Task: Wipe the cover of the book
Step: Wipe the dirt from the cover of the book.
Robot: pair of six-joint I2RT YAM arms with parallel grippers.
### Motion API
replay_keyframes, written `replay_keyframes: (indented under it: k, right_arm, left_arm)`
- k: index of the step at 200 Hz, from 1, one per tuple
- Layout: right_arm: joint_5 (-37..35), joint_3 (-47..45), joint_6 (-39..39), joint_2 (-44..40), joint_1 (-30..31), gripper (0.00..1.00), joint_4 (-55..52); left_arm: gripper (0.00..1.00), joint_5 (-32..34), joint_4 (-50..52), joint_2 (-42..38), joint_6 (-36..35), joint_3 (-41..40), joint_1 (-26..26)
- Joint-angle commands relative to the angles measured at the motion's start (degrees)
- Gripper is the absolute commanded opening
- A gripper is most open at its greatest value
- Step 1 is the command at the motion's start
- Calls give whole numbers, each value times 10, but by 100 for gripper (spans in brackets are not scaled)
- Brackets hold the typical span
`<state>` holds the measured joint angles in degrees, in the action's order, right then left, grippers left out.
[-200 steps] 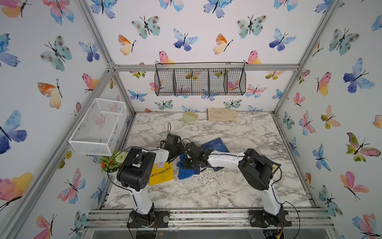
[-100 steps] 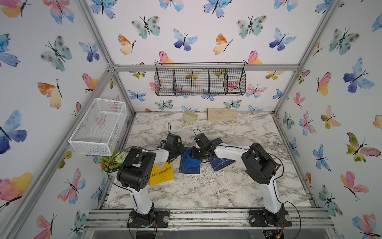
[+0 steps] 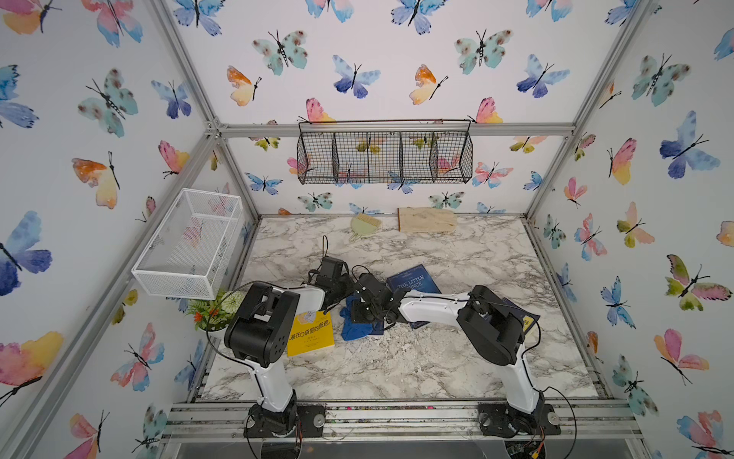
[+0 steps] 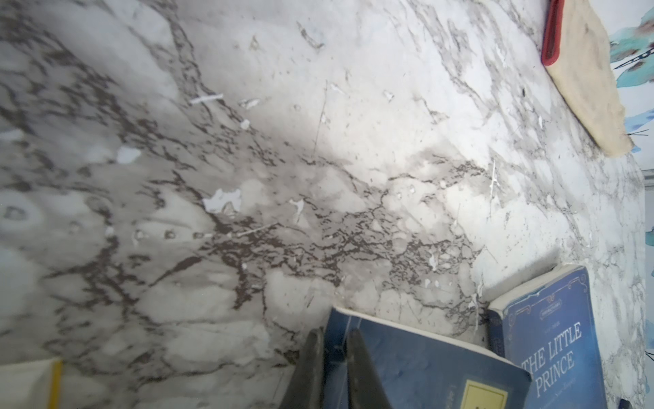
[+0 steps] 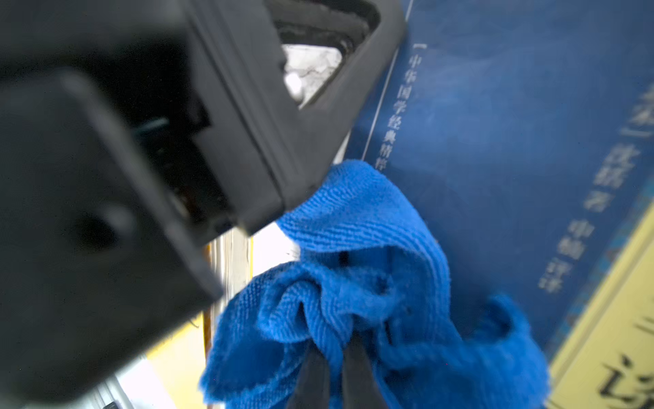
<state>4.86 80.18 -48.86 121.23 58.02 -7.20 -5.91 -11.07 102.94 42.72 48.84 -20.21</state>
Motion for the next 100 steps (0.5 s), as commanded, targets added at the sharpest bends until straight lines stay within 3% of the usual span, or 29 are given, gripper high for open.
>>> replay_keyframes:
  k: [1, 44, 80, 100]
  right_arm:
    - [-56, -74, 9, 20, -11, 1, -157]
    - [-52, -142, 1, -18, -39, 1, -133]
    - [15, -135, -26, 1, -28, 1, -80]
    - [17, -83, -23, 35, -6, 1, -97]
  left_arm:
    - [14, -14, 45, 23, -2, -16, -3]
    - [14, -13, 44, 22, -1, -17, -3]
    - [14, -16, 42, 23, -1, -17, -2]
    - [14, -17, 41, 23, -2, -17, -2]
